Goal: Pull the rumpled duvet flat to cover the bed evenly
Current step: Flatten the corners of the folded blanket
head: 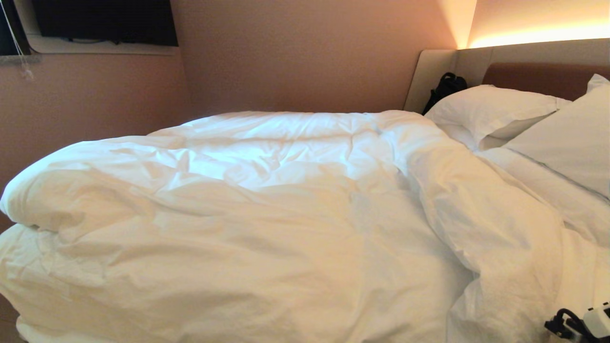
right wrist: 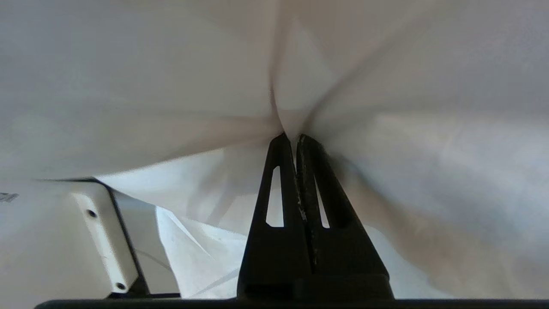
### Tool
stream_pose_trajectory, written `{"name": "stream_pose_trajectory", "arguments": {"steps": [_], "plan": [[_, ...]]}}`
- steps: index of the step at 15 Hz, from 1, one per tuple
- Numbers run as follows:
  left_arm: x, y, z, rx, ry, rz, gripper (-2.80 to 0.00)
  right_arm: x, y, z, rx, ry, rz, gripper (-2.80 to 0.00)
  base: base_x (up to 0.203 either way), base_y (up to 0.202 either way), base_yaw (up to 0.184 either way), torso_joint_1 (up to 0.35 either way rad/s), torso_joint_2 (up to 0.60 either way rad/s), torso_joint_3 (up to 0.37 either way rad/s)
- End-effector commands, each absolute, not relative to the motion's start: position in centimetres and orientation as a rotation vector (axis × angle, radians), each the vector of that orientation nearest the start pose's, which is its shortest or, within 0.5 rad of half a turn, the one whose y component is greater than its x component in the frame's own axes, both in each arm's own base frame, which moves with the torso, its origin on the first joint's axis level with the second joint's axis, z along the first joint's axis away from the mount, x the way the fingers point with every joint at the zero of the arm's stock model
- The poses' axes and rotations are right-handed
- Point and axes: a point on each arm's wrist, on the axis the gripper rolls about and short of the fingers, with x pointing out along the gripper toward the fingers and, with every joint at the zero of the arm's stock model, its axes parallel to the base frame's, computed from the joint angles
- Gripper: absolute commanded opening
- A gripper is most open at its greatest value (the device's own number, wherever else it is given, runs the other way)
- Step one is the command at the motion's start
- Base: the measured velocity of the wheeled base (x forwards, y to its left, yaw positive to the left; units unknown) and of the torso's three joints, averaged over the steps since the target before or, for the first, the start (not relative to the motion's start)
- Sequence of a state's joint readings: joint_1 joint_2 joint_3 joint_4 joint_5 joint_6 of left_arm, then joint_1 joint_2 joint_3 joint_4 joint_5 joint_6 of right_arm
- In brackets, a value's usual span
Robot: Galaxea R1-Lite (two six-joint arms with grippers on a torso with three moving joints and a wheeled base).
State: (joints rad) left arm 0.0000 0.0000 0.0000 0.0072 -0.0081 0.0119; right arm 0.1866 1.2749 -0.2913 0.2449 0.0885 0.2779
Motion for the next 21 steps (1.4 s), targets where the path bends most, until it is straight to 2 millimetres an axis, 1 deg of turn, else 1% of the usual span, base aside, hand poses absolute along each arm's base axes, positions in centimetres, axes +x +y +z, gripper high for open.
{"name": "stream_pose_trajectory", "arguments": {"steps": [1,4,7,11,13,15,18,21], "plan": [[-2.3,0.0,7.5,0.012,0.008,-0.008,-2.8,10.0,2.1,8.4,0.178,1.266,0.065,-2.8,0.0,0.0,0.0,0.0,0.0,0.0],[-2.3,0.0,7.5,0.012,0.008,-0.008,-2.8,9.9,2.1,8.5,0.178,1.259,0.065,-2.8,0.0,0.0,0.0,0.0,0.0,0.0],[-2.3,0.0,7.5,0.012,0.008,-0.008,-2.8,9.2,2.0,9.5,0.189,1.159,0.089,-2.8,0.0,0.0,0.0,0.0,0.0,0.0],[-2.3,0.0,7.5,0.012,0.008,-0.008,-2.8,6.8,1.6,12.1,0.228,0.916,0.172,-2.8,0.0,0.0,0.0,0.0,0.0,0.0],[-2.3,0.0,7.5,0.012,0.008,-0.008,-2.8,5.9,1.4,13.0,0.236,0.82,0.193,-2.8,0.0,0.0,0.0,0.0,0.0,0.0],[-2.3,0.0,7.5,0.012,0.008,-0.008,-2.8,5.3,1.3,13.4,0.24,0.761,0.199,-2.8,0.0,0.0,0.0,0.0,0.0,0.0],[-2.3,0.0,7.5,0.012,0.008,-0.008,-2.8,3.7,1.0,13.9,0.244,0.642,0.218,-2.8,0.0,0.0,0.0,0.0,0.0,0.0],[-2.3,0.0,7.5,0.012,0.008,-0.008,-2.8,1.3,0.5,13.9,0.238,0.484,0.237,-2.8,0.0,0.0,0.0,0.0,0.0,0.0]]}}
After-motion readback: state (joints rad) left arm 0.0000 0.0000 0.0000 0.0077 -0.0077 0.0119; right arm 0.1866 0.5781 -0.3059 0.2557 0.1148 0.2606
